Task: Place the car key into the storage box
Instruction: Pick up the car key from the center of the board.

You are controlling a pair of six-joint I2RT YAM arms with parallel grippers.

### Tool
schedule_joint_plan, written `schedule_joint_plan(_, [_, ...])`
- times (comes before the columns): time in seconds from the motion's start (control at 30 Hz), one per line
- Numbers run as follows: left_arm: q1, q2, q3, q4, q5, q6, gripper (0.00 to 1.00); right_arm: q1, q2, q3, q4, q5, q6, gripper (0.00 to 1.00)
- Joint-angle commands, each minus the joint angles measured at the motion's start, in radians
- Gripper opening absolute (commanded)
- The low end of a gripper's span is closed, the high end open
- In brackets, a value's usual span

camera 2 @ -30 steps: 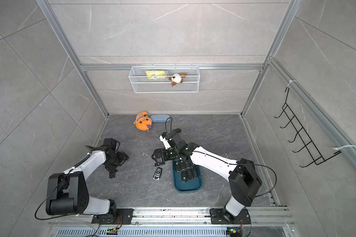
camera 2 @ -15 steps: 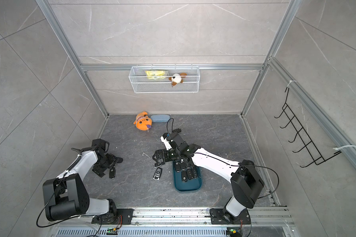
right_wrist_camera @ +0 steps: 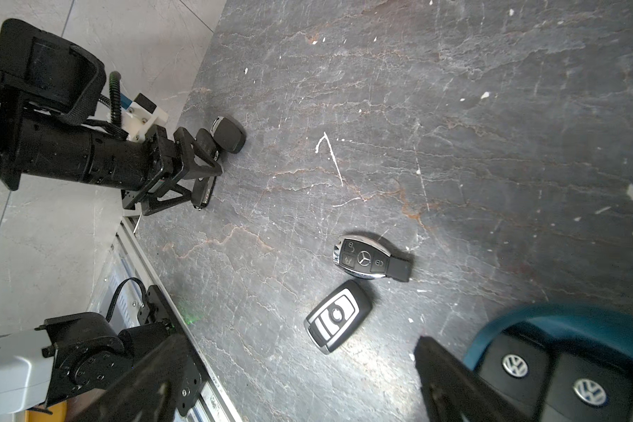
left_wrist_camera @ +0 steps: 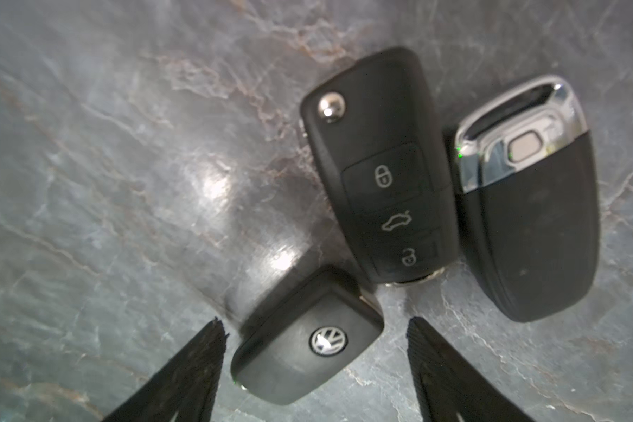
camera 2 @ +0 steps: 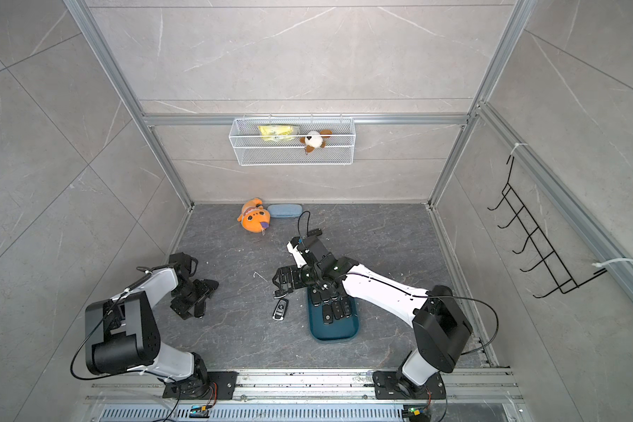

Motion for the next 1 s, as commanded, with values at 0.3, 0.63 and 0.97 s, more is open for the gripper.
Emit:
schedule_joint_plan(0.3, [-0.004, 0.039, -0.005, 0.015, 0.039, 0.017, 0.41, -0.001, -0.019, -0.006, 0.009, 0.009, -0.002, 0.99])
schedule_joint_plan(0.63, [-0.037, -0.008, -0.009, -0.008, 0.036, 0.003, 0.28, 0.0, -0.071, -0.065, 0.089, -0.043, -0.006, 1.0])
schedule_joint_plan(0.97, [-0.197, -0.146, -0.019, -0.063, 0.051, -0.11, 0.28, 0.001, -0.175, -0.163, 0.187, -0.085, 0.008, 1.0])
